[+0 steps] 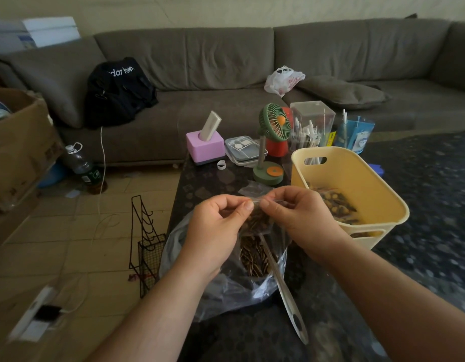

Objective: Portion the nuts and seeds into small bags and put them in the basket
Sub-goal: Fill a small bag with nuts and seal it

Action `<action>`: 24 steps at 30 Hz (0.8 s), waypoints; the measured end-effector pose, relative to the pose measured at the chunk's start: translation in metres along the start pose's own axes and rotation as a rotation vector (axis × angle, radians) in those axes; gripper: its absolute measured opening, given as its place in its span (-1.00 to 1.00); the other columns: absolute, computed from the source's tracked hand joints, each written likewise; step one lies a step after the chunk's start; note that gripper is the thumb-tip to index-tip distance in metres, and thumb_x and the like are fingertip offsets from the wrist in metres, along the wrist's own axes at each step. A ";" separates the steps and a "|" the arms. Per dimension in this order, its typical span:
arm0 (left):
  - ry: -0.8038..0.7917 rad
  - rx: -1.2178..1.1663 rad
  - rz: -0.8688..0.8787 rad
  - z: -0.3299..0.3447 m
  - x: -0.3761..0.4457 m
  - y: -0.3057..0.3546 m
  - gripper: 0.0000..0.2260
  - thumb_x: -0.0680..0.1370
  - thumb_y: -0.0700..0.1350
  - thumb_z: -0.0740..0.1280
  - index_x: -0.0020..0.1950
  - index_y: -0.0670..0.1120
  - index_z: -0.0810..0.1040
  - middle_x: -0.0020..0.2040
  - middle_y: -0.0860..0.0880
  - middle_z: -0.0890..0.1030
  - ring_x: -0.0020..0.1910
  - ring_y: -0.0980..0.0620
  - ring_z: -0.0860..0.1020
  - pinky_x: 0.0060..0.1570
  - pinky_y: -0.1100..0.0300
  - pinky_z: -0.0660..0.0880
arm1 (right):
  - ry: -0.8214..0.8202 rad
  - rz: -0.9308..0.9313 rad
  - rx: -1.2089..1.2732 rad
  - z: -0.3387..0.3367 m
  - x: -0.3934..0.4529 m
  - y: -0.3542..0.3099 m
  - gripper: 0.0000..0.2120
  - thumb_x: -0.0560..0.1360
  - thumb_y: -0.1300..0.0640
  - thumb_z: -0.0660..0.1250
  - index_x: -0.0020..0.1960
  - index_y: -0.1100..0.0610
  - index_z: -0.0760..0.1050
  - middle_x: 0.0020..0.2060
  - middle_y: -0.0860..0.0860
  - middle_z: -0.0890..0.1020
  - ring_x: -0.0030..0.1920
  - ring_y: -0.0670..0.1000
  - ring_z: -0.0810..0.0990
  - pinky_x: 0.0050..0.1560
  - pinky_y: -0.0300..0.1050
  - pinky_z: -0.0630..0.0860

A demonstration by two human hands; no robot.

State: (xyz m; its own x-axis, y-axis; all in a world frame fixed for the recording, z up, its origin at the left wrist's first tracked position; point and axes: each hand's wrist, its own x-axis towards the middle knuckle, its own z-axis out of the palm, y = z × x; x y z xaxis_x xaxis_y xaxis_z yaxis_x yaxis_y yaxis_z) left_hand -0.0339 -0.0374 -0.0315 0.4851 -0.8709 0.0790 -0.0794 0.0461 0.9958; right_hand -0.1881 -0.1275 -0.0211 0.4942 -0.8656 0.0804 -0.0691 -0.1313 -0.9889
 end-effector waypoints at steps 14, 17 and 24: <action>0.031 0.049 -0.091 -0.005 0.005 0.002 -0.88 0.61 -0.13 0.49 -0.12 0.01 0.75 -0.15 -0.01 0.75 -0.01 -0.07 0.71 0.11 0.00 0.65 | -0.020 0.046 0.022 -0.001 0.002 -0.002 -0.85 0.50 0.25 0.54 -0.24 0.13 0.70 -0.29 0.08 0.72 -0.25 -0.01 0.68 -0.13 -0.08 0.62; 0.044 0.010 -0.108 -0.006 0.005 0.003 -0.87 0.62 -0.12 0.47 -0.12 -0.01 0.74 -0.16 -0.03 0.74 -0.03 -0.08 0.70 0.07 -0.01 0.65 | -0.014 0.068 0.045 -0.004 0.003 -0.003 -0.92 0.48 0.17 0.57 -0.18 0.08 0.72 -0.21 0.16 0.73 -0.20 0.09 0.67 -0.03 0.04 0.66; -0.003 -0.275 -0.266 -0.005 0.005 0.013 -0.84 0.65 -0.13 0.40 -0.11 -0.01 0.71 -0.11 -0.07 0.72 -0.05 -0.09 0.68 -0.11 0.02 0.61 | -0.032 0.177 0.224 -0.004 0.002 -0.007 -0.85 0.57 0.25 0.43 -0.18 0.21 0.60 -0.25 0.13 0.69 -0.17 0.10 0.69 -0.01 0.05 0.68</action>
State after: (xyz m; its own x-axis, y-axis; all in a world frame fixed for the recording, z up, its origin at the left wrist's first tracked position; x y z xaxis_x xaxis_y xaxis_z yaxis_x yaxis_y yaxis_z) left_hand -0.0285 -0.0390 -0.0185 0.4545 -0.8717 -0.1831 0.2856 -0.0521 0.9569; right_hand -0.1901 -0.1299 -0.0140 0.5193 -0.8492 -0.0962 0.0344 0.1332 -0.9905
